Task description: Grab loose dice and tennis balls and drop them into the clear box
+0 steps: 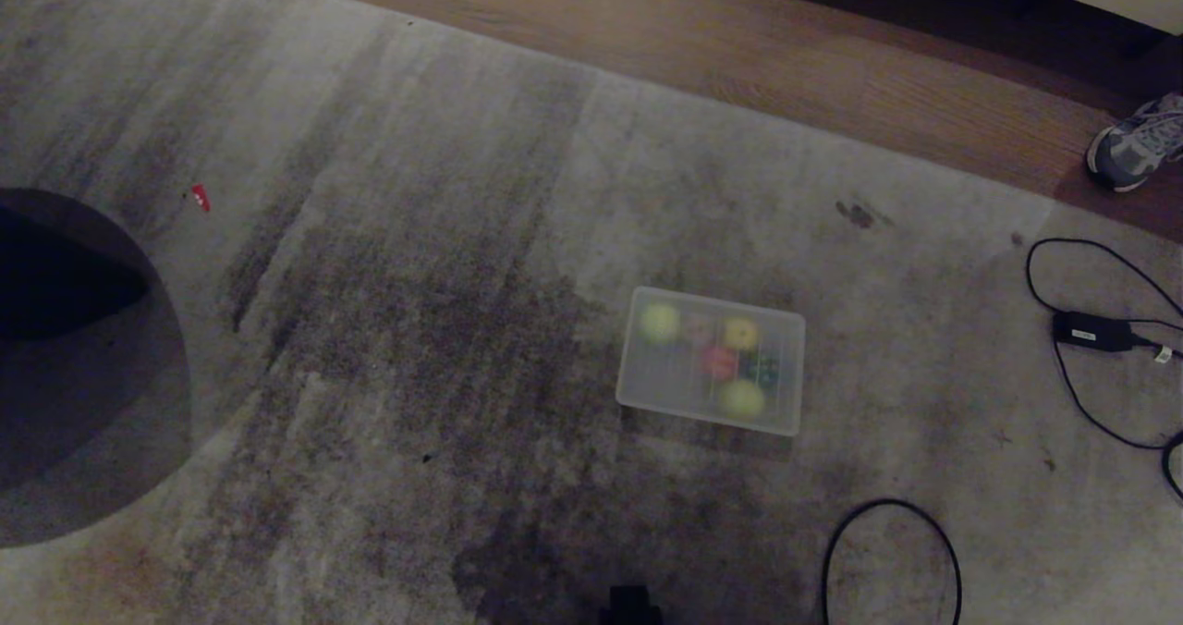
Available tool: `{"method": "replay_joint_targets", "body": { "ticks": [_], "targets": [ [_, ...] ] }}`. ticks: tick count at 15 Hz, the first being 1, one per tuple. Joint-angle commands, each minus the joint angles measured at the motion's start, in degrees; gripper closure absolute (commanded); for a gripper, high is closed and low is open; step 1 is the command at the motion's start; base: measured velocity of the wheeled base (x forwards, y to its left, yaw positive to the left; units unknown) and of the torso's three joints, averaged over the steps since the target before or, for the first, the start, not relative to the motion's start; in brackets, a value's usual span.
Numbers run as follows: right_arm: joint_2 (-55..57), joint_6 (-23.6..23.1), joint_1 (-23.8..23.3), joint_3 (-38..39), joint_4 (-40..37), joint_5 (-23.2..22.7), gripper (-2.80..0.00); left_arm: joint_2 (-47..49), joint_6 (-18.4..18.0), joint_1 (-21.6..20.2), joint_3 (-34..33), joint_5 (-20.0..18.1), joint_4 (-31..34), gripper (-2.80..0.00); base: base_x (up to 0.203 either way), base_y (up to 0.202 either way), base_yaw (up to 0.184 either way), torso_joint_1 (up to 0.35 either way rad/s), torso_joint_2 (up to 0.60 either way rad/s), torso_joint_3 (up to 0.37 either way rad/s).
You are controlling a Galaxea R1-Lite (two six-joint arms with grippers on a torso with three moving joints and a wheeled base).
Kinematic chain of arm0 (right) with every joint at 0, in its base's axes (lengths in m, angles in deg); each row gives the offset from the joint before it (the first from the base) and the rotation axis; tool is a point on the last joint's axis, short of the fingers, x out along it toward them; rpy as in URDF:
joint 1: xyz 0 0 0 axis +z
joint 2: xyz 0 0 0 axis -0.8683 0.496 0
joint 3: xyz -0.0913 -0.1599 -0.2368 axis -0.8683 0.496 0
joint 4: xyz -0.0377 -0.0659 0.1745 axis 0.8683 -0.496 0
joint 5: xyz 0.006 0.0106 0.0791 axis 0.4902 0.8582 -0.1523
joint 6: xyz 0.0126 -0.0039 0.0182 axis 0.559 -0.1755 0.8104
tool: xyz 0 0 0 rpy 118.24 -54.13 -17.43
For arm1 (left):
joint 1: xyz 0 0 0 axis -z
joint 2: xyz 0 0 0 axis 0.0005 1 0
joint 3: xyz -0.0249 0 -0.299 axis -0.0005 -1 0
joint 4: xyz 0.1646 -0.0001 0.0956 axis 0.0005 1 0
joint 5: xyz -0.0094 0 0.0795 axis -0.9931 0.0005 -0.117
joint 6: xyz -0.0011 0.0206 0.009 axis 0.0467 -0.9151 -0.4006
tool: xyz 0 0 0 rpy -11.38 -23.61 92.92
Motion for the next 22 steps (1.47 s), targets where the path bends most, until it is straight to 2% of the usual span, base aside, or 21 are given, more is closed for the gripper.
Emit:
{"method": "replay_joint_targets", "body": {
  "ticks": [1, 22],
  "targets": [
    [0.16, -0.02, -0.01, -0.01, -0.03, -0.02, 0.00, 0.06, 0.12, 0.00, -0.09, 0.06, -0.04, 0.00, 0.000, 0.000, 0.000, -0.001, 0.00, 0.199],
    [0.16, -0.11, -0.01, 0.08, 0.06, -0.02, 0.00, 0.06, 0.30, 0.00, -0.09, 0.14, -0.13, 0.00, 0.000, 0.000, 0.000, 0.002, 0.00, 0.201]
  ]
}}
